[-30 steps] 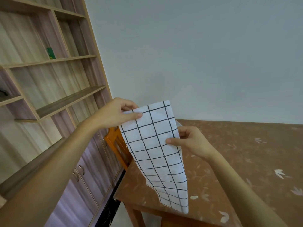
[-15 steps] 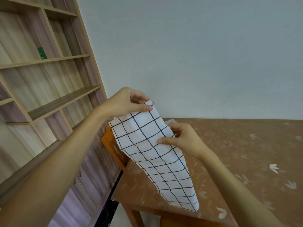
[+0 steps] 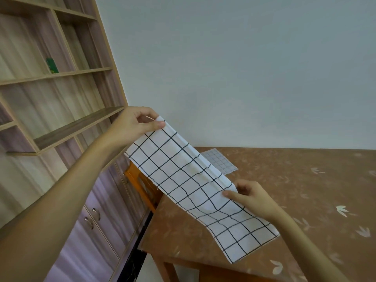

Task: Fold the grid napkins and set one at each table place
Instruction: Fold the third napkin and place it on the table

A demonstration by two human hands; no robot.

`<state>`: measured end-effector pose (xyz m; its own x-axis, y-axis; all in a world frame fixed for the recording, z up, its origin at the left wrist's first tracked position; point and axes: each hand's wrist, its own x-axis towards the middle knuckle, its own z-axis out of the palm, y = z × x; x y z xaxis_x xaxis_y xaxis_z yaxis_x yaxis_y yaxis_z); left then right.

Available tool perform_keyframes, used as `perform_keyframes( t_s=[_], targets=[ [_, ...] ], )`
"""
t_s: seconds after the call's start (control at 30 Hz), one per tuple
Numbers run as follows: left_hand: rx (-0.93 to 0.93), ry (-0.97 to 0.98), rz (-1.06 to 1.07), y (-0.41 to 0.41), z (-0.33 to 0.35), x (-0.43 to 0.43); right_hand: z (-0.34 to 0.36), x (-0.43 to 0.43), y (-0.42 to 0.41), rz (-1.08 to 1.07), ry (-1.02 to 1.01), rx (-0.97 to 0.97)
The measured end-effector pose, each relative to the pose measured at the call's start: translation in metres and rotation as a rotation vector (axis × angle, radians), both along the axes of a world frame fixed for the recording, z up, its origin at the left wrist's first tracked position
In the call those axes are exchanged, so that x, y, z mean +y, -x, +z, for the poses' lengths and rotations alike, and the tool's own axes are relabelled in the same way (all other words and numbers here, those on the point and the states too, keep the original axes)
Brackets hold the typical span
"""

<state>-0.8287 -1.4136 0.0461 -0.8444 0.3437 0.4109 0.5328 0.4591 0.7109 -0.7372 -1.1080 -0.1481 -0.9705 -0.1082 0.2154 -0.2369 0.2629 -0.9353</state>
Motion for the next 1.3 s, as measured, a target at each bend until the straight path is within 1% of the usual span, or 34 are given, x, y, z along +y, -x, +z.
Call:
perform_keyframes(
  t_s=[0.23,0.33,0.43,0.53,0.67,0.77,0.87,0.9,0.97,1.03,1.13,1.23,1.3],
  targets=[
    [0.032,-0.089,0.035,0.006,0.004,-0.011,-0.018,0.018,-0.014,-0.024,0.003,-0.083],
    [0.067,-0.114,0.058,0.011,0.007,-0.014,-0.040,0.025,-0.019,-0.109,-0.025,-0.106],
    [0.091,-0.105,0.088,0.016,0.007,-0.015,-0.061,0.024,-0.023,-0.212,0.015,-0.131],
    [0.075,-0.066,0.120,0.020,0.001,-0.015,-0.065,0.021,-0.028,-0.282,0.078,-0.143],
    [0.066,-0.075,0.173,0.025,-0.006,-0.018,-0.062,0.026,-0.032,-0.319,0.088,-0.134],
    [0.067,-0.043,0.183,0.025,-0.009,-0.016,-0.063,0.035,-0.034,-0.328,0.015,-0.166],
    [0.117,0.048,0.110,0.017,-0.010,0.000,-0.060,0.035,-0.032,-0.224,-0.131,-0.227],
    [0.133,0.103,0.070,0.012,-0.010,0.009,-0.055,0.032,-0.030,-0.198,-0.188,-0.205],
    [0.140,0.227,-0.029,0.005,-0.014,0.030,-0.031,0.015,-0.028,-0.164,-0.249,-0.083],
    [0.124,0.311,-0.114,-0.004,-0.017,0.051,0.005,-0.008,-0.025,-0.121,-0.199,0.035],
    [0.113,0.364,-0.201,-0.018,-0.020,0.074,0.051,-0.037,-0.017,-0.076,-0.079,0.165],
    [0.129,0.378,-0.242,-0.031,-0.017,0.083,0.080,-0.051,-0.008,-0.066,-0.086,0.267],
    [0.135,0.342,-0.215,-0.032,-0.016,0.080,0.087,-0.052,-0.005,-0.090,-0.063,0.321]
  ],
)
